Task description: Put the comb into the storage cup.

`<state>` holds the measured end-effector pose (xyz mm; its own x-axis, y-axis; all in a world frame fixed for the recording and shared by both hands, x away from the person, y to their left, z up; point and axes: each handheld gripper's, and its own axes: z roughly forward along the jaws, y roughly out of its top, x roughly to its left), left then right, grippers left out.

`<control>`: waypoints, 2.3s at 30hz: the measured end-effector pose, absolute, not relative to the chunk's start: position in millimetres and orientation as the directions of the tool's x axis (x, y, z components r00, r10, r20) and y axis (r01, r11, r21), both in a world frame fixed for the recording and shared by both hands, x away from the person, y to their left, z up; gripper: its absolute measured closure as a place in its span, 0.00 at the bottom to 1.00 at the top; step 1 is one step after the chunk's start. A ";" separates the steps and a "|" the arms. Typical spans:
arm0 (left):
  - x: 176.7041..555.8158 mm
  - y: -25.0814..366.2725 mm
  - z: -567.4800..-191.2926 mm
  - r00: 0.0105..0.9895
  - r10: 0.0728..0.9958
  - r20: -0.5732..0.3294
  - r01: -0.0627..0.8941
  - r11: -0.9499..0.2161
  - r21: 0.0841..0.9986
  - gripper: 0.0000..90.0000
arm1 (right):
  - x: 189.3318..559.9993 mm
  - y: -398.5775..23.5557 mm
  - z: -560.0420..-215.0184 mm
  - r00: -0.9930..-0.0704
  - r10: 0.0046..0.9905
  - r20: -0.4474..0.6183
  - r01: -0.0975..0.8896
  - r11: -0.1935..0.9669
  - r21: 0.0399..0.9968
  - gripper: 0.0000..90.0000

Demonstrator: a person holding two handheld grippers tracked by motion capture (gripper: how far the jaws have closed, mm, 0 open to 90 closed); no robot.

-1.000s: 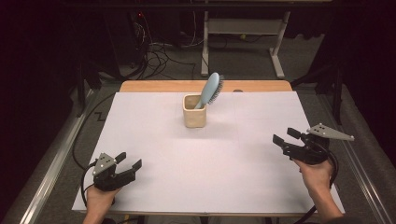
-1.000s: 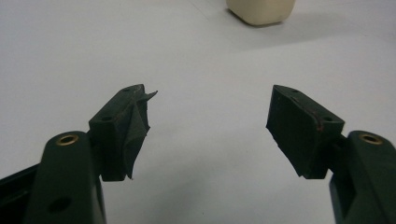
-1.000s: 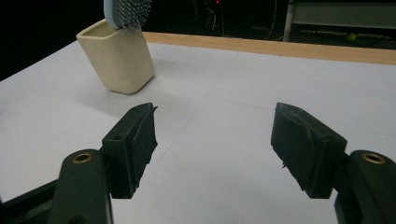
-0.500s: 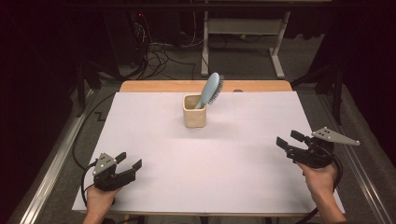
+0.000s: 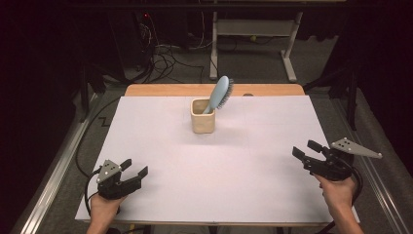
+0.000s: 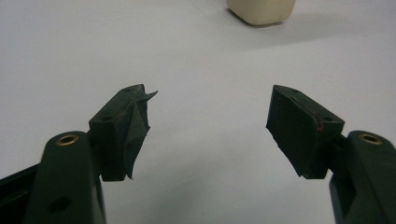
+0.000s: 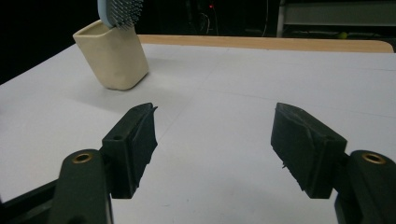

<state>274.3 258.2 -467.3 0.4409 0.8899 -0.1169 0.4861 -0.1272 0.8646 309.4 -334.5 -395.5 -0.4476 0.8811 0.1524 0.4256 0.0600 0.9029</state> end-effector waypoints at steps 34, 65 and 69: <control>273.7 258.5 -466.8 0.438 0.891 -0.117 0.484 -0.124 0.866 0.33 | 288.5 -344.8 -409.6 -0.432 0.885 0.173 0.431 0.034 0.902 0.35; 273.2 258.4 -466.4 0.438 0.891 -0.116 0.482 -0.124 0.867 0.34 | 278.9 -339.1 -429.4 -0.441 0.879 0.181 0.472 0.056 0.880 0.35; 273.2 258.4 -466.3 0.439 0.891 -0.116 0.482 -0.124 0.867 0.33 | 278.4 -338.7 -431.5 -0.440 0.879 0.184 0.476 0.054 0.878 0.35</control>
<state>273.2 258.4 -466.3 0.4386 0.8911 -0.1160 0.4818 -0.1242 0.8674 278.4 -338.7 -431.5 -0.4402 0.8788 0.1842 0.4758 0.0543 0.8779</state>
